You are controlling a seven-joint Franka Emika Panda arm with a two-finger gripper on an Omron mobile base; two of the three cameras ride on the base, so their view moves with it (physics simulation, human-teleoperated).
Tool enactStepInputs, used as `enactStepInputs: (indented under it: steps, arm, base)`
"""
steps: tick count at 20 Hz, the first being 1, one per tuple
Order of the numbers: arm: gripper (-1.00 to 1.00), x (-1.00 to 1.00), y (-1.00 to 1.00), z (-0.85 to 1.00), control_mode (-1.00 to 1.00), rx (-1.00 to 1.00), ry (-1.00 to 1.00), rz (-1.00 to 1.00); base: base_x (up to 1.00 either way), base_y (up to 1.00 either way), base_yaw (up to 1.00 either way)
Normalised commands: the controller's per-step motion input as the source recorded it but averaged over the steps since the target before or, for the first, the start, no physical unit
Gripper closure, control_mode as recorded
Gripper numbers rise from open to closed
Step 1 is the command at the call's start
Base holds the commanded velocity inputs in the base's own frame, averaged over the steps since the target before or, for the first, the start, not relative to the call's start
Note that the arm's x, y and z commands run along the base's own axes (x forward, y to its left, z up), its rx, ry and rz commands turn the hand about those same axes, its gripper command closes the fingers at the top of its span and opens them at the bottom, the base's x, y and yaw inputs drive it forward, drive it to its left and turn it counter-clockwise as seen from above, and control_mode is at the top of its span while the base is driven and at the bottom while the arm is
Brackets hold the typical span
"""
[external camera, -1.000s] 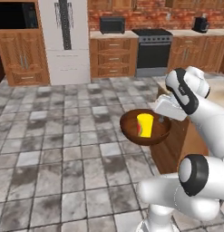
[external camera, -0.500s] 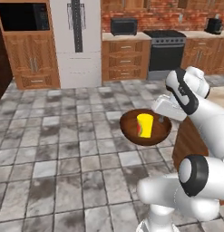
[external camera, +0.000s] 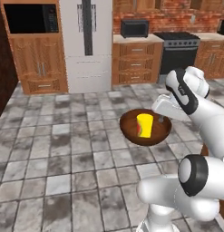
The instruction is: Place the cup inside the bowl on the dining table and move the bowl to any counter.
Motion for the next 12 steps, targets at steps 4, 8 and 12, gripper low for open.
enactStepInputs:
  steps: [4, 8, 12]
  arm:
    - [1.00, 0.00, 0.00, 0.00, 1.00, 0.00, 0.00, 0.00]
    - [1.00, 0.00, 0.00, 0.00, 1.00, 0.00, 0.00, 0.00]
    - [1.00, 0.00, 0.00, 0.00, 1.00, 0.00, 0.00, 0.00]
  base:
    - [0.93, 0.31, 0.00]
    - [0.98, 0.14, 0.00]
    - [1.00, 0.04, 0.00]
